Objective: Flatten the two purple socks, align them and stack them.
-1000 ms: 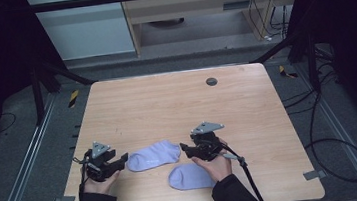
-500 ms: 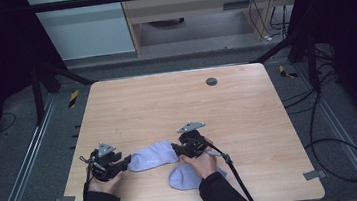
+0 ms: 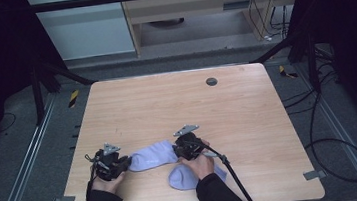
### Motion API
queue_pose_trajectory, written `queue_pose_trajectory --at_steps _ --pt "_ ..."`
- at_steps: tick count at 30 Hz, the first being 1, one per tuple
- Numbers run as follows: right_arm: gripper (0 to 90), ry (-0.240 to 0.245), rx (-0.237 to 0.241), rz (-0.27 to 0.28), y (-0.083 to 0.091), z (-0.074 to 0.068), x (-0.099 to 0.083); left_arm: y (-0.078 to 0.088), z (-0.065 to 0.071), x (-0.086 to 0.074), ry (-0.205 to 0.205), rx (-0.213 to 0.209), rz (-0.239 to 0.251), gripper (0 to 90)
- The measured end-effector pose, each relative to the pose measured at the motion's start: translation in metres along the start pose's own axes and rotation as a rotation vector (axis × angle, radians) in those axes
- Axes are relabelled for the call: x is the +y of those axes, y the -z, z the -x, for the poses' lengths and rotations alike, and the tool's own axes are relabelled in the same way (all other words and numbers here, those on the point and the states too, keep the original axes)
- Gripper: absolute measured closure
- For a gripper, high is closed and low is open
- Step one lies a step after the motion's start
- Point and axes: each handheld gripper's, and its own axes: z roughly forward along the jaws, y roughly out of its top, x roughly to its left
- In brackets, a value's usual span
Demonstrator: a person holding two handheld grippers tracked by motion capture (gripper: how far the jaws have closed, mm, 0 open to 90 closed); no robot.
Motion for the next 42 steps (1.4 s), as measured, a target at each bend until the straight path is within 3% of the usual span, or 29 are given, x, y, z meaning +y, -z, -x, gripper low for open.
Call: queue_pose_trajectory --at_steps 6,7,14,23,31,38,42 --pt "77.3 0.015 0.0 -0.011 -0.003 -0.003 -0.002 -0.001 0.001 0.001 0.005 -0.016 -0.015 86.1" --pt "83.5 0.005 0.008 -0.014 -0.003 -0.004 -0.001 -0.001 0.001 0.001 0.007 -0.019 -0.017 86.4" --pt "86.4 -0.019 0.03 -0.011 0.002 -0.004 -0.001 0.008 0.002 0.005 0.019 -0.037 0.028 86.7" --pt "86.8 -0.018 0.069 0.068 0.037 -0.001 0.008 0.028 0.015 0.016 0.016 -0.081 0.124 86.8" --pt "86.9 -0.014 0.08 0.099 0.063 0.007 0.006 0.036 0.032 0.023 -0.013 -0.119 0.161 86.8" --pt "86.9 0.013 0.072 0.112 0.093 0.016 0.0 0.04 0.058 0.029 -0.056 -0.164 0.176 86.8" --pt "86.9 0.005 0.064 0.129 0.11 0.024 -0.005 0.041 0.071 0.033 -0.081 -0.177 0.181 86.7"
